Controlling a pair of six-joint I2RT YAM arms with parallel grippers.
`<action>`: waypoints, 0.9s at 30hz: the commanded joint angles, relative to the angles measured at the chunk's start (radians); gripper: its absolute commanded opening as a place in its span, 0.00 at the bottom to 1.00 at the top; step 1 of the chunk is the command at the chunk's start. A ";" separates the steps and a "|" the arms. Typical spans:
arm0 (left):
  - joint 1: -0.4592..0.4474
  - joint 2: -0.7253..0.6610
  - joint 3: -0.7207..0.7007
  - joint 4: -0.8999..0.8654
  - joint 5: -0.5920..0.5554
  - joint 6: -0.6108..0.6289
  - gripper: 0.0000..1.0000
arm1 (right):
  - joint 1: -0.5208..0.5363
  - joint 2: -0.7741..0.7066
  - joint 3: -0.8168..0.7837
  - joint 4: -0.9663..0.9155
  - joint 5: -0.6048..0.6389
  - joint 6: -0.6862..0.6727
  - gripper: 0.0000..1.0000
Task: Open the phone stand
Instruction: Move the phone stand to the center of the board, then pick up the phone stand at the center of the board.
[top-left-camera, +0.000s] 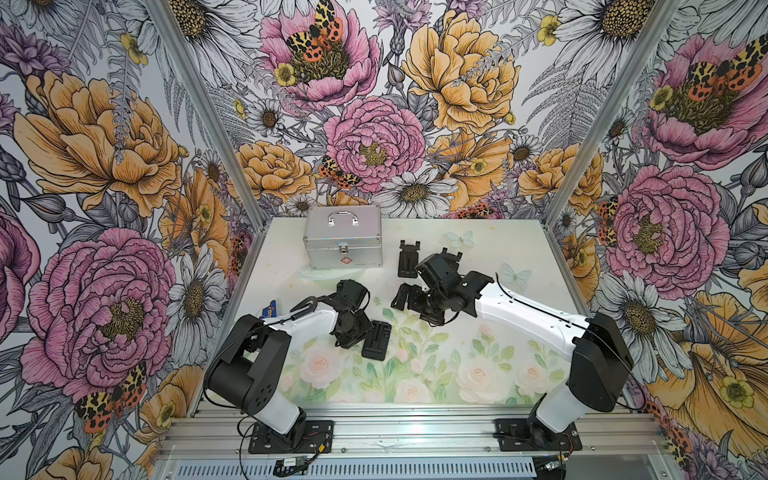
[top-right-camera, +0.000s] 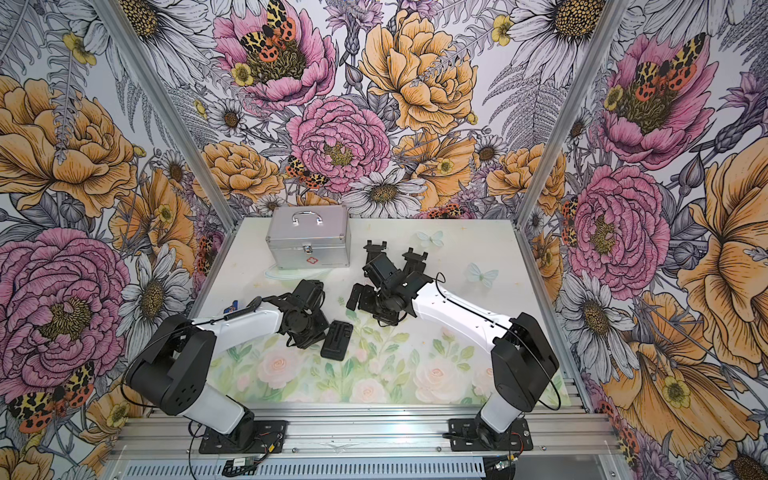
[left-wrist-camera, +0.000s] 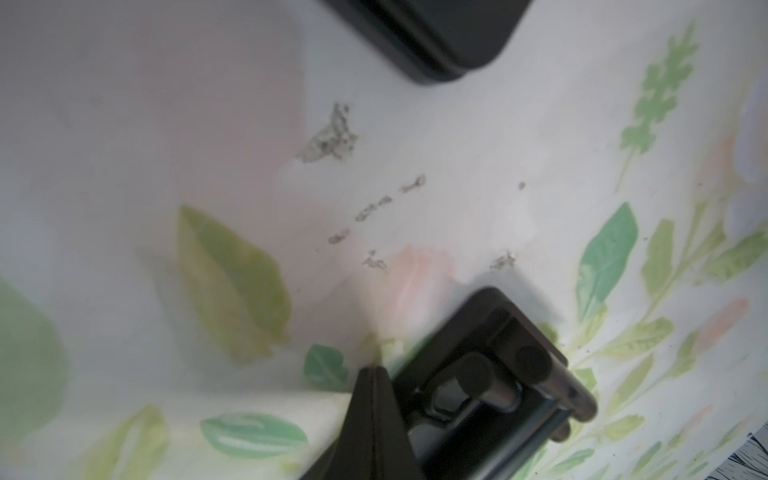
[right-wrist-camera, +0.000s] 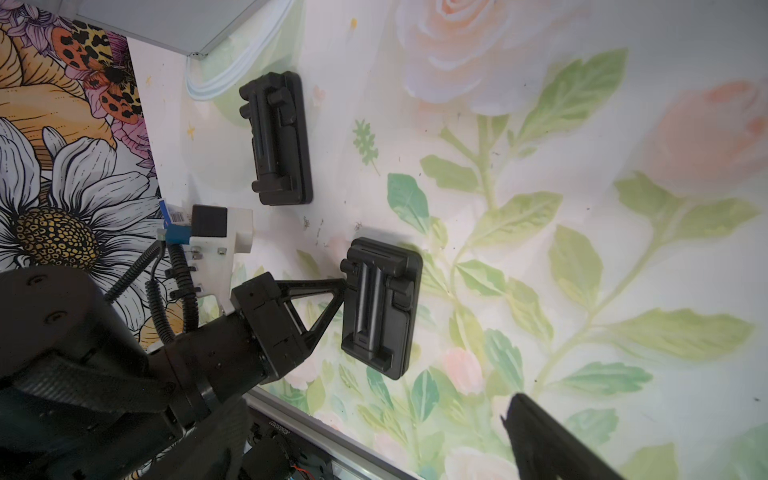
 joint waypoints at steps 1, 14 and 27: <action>-0.021 0.002 0.019 0.020 0.013 -0.041 0.00 | 0.011 -0.038 -0.004 -0.037 0.060 -0.016 0.99; 0.272 -0.579 -0.018 -0.313 0.081 0.174 0.51 | 0.195 0.200 0.325 -0.396 0.314 0.057 0.84; 0.290 -0.961 -0.049 -0.460 0.117 0.197 0.99 | 0.293 0.500 0.509 -0.457 0.372 0.132 0.56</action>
